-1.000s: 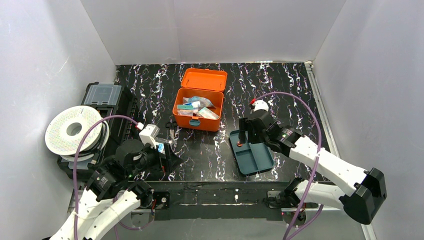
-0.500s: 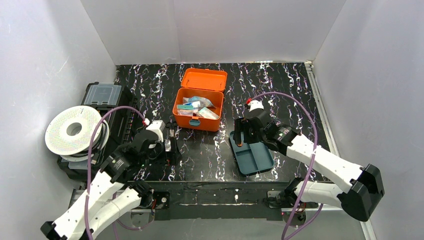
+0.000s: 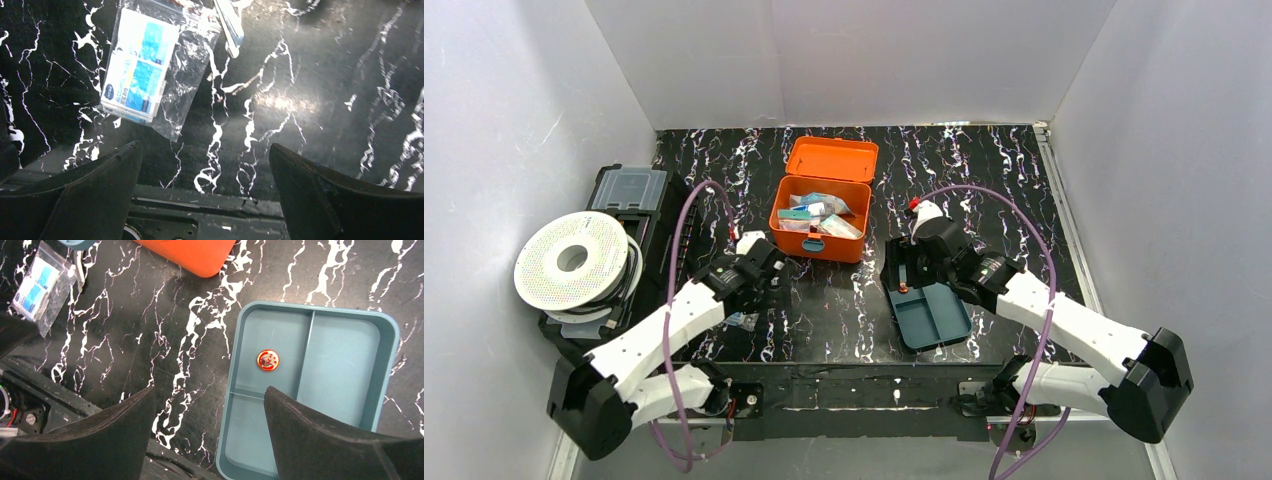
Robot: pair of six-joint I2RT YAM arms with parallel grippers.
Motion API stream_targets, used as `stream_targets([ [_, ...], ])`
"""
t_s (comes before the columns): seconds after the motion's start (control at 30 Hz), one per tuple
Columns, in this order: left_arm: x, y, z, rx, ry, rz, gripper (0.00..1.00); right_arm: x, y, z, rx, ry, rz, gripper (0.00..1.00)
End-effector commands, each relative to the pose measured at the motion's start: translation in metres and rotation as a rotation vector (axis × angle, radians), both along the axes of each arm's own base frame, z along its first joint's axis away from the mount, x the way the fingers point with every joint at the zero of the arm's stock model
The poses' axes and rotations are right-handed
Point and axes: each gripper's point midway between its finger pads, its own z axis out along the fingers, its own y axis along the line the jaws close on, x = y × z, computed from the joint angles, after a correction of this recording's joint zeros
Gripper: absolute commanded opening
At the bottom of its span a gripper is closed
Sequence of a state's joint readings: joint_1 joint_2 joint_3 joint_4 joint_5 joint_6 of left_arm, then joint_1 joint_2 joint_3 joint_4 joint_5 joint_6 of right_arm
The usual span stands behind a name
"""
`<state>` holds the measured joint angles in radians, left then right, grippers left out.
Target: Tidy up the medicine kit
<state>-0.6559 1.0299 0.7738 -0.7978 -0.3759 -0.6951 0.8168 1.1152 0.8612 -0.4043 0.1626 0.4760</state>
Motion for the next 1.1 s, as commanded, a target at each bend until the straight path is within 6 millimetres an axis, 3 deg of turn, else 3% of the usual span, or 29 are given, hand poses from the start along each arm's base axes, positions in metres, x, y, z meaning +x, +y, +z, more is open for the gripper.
stream_targets([
  [0.0,0.021,0.014,-0.005,0.084,-0.030,0.080,0.98,-0.006,0.012,0.011,0.070,-0.043,0.064,0.84],
  [0.2,0.031,0.020,-0.023,0.068,0.021,0.123,0.98,-0.013,0.010,0.008,0.077,-0.047,0.093,0.82],
  [0.33,0.032,0.021,-0.036,0.041,0.060,0.135,0.91,-0.017,0.010,0.006,0.082,-0.046,0.112,0.82],
  [0.93,0.014,0.027,-0.081,0.041,0.204,0.184,0.73,-0.021,0.010,-0.006,0.073,-0.018,0.127,0.81],
  [1.07,0.013,0.026,-0.086,0.036,0.235,0.186,0.64,-0.022,0.009,-0.007,0.072,-0.015,0.120,0.81],
])
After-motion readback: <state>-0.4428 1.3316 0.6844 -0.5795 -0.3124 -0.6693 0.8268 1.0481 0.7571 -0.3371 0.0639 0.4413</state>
